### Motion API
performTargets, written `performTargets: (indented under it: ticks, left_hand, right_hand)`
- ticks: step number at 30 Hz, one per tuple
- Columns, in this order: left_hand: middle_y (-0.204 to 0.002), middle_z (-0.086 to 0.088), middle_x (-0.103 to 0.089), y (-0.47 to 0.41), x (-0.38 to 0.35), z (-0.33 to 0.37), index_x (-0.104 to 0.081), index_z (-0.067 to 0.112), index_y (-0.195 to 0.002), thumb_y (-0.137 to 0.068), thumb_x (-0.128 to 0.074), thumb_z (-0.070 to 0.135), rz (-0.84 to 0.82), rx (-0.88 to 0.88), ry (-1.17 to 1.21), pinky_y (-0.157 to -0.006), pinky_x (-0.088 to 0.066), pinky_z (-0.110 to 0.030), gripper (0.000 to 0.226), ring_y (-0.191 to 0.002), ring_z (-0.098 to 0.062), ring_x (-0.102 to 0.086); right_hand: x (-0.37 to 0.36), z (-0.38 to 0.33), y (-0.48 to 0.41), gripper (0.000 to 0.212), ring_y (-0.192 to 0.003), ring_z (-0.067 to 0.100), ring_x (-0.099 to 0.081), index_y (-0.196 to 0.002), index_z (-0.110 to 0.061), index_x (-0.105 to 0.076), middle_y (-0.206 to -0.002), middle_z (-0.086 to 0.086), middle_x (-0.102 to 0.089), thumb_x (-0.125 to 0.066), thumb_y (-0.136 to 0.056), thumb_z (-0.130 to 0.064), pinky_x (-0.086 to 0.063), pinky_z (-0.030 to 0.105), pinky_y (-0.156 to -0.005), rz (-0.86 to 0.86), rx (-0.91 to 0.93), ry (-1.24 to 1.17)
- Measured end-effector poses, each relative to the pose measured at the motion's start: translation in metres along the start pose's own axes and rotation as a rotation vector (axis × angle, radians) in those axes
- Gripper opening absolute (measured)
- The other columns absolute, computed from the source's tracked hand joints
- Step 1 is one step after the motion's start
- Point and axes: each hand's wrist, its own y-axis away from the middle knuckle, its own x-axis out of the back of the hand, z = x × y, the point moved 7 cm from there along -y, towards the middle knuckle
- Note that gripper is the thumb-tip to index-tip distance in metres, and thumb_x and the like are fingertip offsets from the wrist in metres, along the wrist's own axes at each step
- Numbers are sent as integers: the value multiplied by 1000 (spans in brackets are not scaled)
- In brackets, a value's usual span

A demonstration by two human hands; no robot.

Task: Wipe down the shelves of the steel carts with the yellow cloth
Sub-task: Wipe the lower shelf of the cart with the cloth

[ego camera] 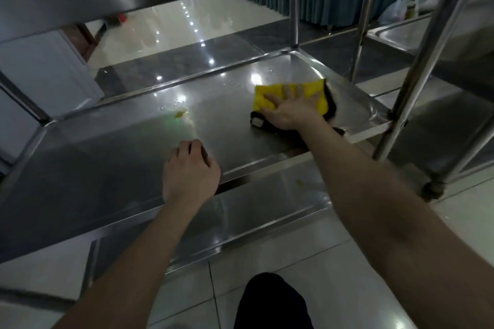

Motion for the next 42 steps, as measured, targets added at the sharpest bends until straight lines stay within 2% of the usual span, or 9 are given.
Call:
performTargets:
  ticks: [5, 9, 16, 19, 25, 28, 36, 39, 42]
  left_hand:
    - [-140, -16, -59, 0, 3, -2, -59, 12, -140, -104, -51, 34, 18, -3, 32, -109, -44, -48, 43, -128, -38, -55]
    - [-136, -14, -60, 1, 2, -3, -61, 13, -133, -103, -50, 35, 34, -15, 31, -106, -44, -48, 39, -124, -37, -56]
    - [-138, -15, -60, 3, 3, 3, -59, 11, -135, -103, -49, 33, 36, -11, 23, -106, -45, -48, 41, -124, -36, -56]
    - [-140, -15, -59, 3, 4, 5, -57, 11, -139, -103, -48, 35, 37, -12, 11, -107, -45, -48, 44, -125, -35, -57]
    - [-133, -18, -62, -1, 5, -3, -62, 11, -132, -102, -51, 34, 48, -16, 6, -104, -46, -49, 39, -120, -38, -58]
    - [-130, -18, -62, -2, 3, -5, -62, 11, -128, -102, -51, 34, 52, -21, 21, -102, -47, -48, 37, -118, -39, -59]
    - [-134, -22, -61, -2, 1, -1, -61, 7, -132, -101, -53, 32, 56, -9, 41, -103, -47, -50, 40, -120, -43, -57]
    - [-135, -23, -60, 0, 3, 2, -60, 6, -134, -101, -53, 30, 61, -3, 37, -104, -47, -51, 42, -121, -44, -57]
    - [-135, -22, -61, 0, 3, 3, -59, 7, -135, -100, -50, 33, 41, 6, 32, -104, -47, -50, 45, -121, -43, -57]
  right_hand:
    - [-21, -141, 6, 77, -165, 36, 11, -165, -59, -9, -181, -3, 7, -18, -94, -86, 11, 81, -118, -78, 322, 53]
    - [-9, -88, -9, 71, -167, 24, 4, -165, -59, -11, -180, -10, 0, -20, -99, -82, 4, 67, -128, -38, 324, 25]
    - [31, 128, -32, 76, -167, 25, 5, -166, -55, -5, -181, -9, 1, -7, -96, -85, 5, 71, -126, 44, -125, 53]
    - [22, 73, -23, 80, -166, 35, 6, -166, -55, -7, -181, -1, 5, -11, -93, -88, 9, 76, -123, 31, -111, 13]
    - [-18, -113, 13, 74, -166, 32, 9, -165, -58, -6, -181, -4, 6, -14, -95, -82, 12, 76, -121, -55, 324, 76]
    - [-10, -80, 9, 70, -167, 23, 6, -166, -57, -9, -180, -11, 2, -15, -99, -78, 6, 66, -128, -33, 350, 48]
    - [21, 138, 20, 66, -167, 21, 5, -165, -57, -2, -181, -9, 3, -10, -102, -75, 7, 65, -129, 44, -28, 86]
    - [16, 124, 48, 68, -167, 25, 5, -166, -55, -3, -181, -6, 4, -8, -101, -75, 5, 69, -128, 63, -83, 64]
    - [2, 41, 80, 69, -167, 30, 1, -166, -55, -7, -181, -4, 1, -12, -101, -77, -3, 73, -126, 49, -4, 79]
